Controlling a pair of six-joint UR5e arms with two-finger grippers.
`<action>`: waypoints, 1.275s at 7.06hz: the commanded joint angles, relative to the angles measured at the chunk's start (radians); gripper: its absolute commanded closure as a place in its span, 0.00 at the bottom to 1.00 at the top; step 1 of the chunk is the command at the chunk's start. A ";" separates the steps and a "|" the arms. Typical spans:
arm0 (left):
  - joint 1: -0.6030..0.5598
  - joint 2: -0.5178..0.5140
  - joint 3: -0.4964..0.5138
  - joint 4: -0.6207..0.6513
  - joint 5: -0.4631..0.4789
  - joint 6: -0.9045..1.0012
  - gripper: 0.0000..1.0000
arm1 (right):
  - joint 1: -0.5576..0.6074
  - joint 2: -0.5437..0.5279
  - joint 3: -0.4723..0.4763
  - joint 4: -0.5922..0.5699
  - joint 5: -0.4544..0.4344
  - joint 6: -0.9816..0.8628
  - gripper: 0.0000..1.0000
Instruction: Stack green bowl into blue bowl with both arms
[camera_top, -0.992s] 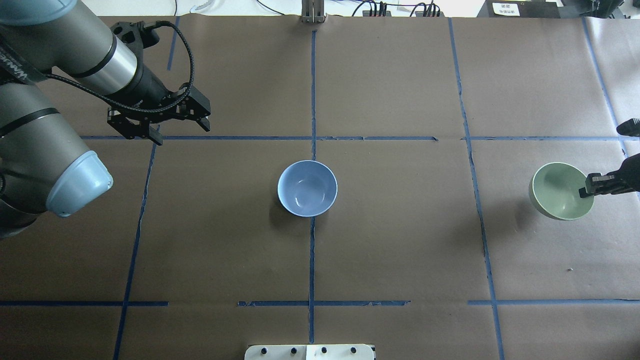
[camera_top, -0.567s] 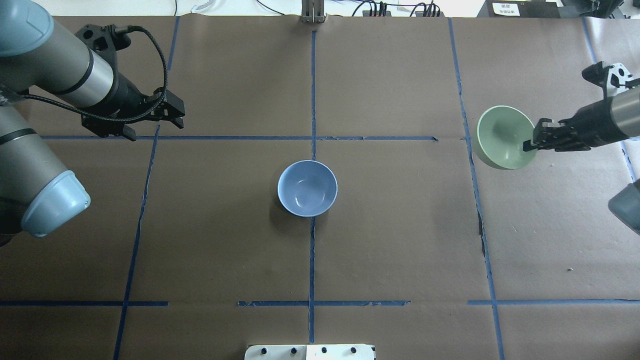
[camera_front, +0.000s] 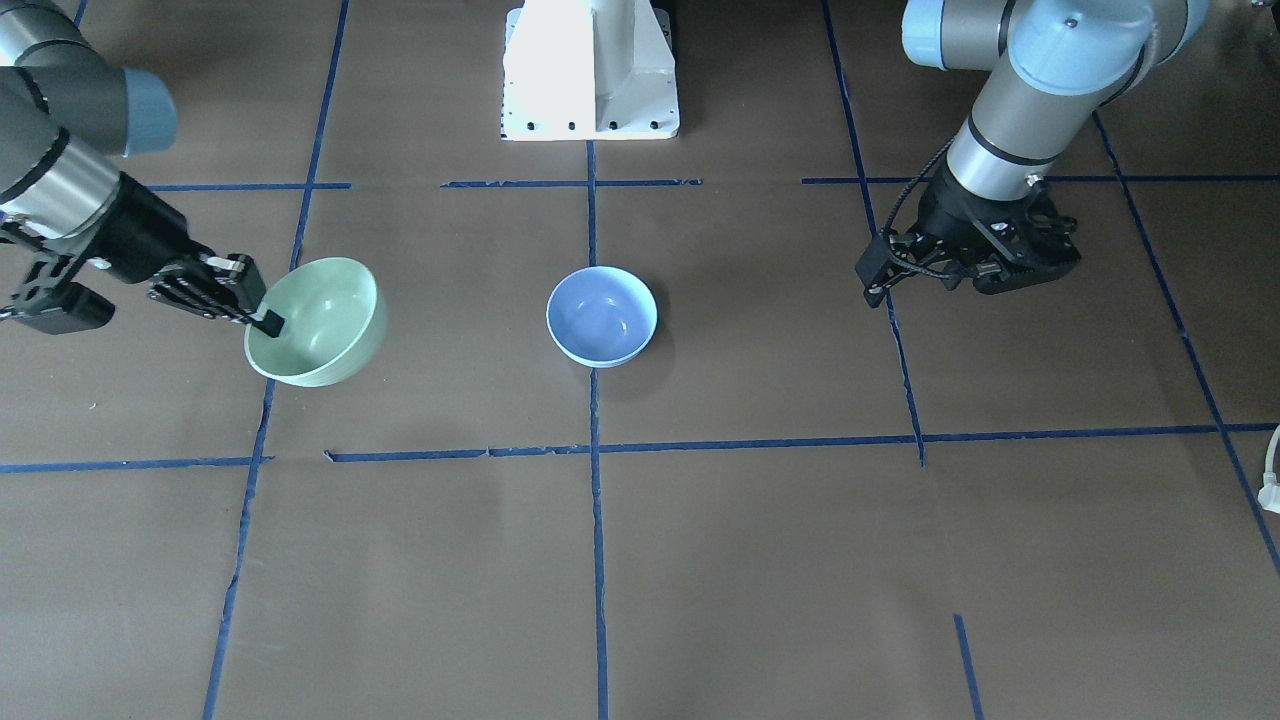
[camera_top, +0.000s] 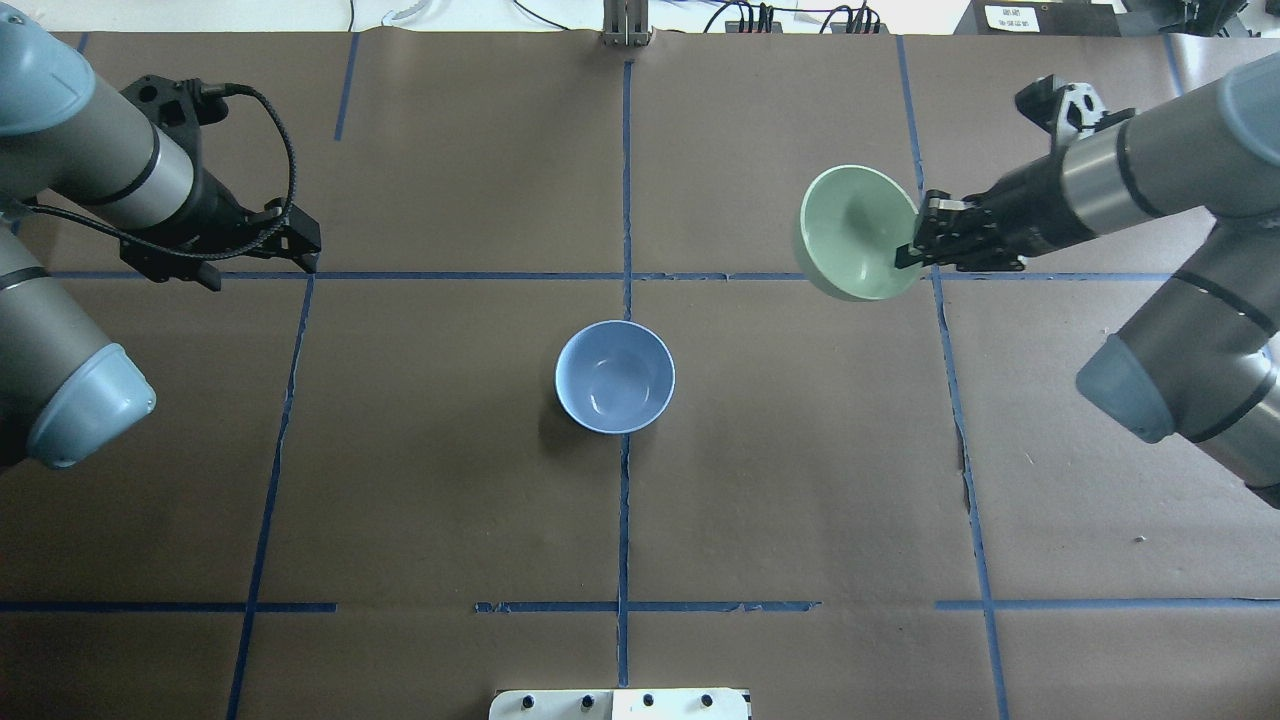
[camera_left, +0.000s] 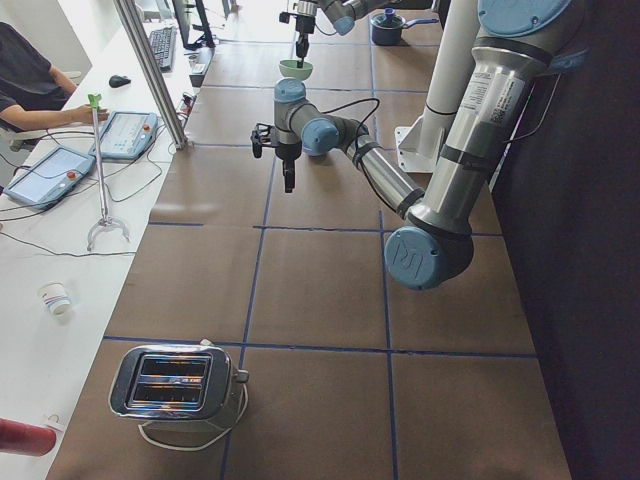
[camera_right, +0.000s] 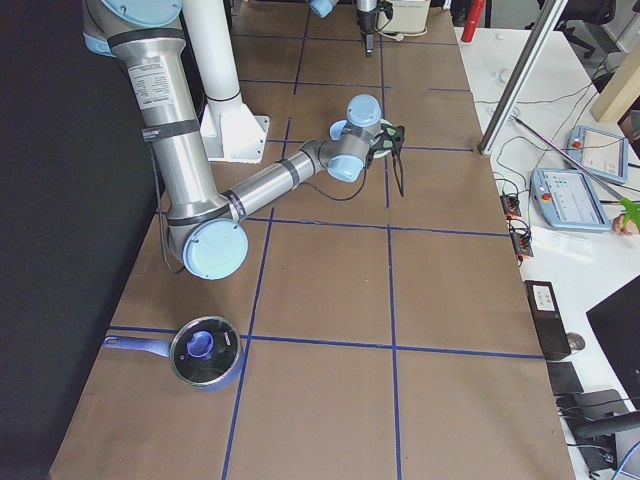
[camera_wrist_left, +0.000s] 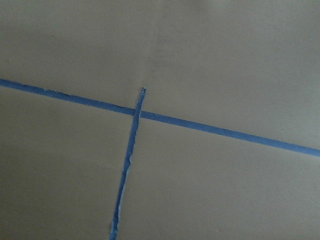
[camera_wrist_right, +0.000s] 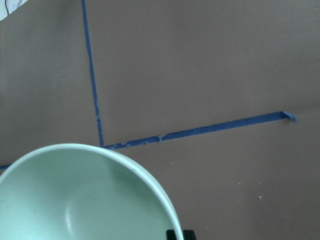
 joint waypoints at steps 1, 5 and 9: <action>-0.099 0.086 0.005 0.017 -0.001 0.256 0.00 | -0.147 0.057 -0.006 -0.002 -0.139 0.062 1.00; -0.135 0.146 0.034 0.003 -0.007 0.332 0.00 | -0.344 0.149 -0.067 -0.004 -0.333 0.116 0.98; -0.153 0.146 0.030 0.003 -0.017 0.333 0.00 | -0.347 0.170 -0.113 0.002 -0.367 0.111 0.11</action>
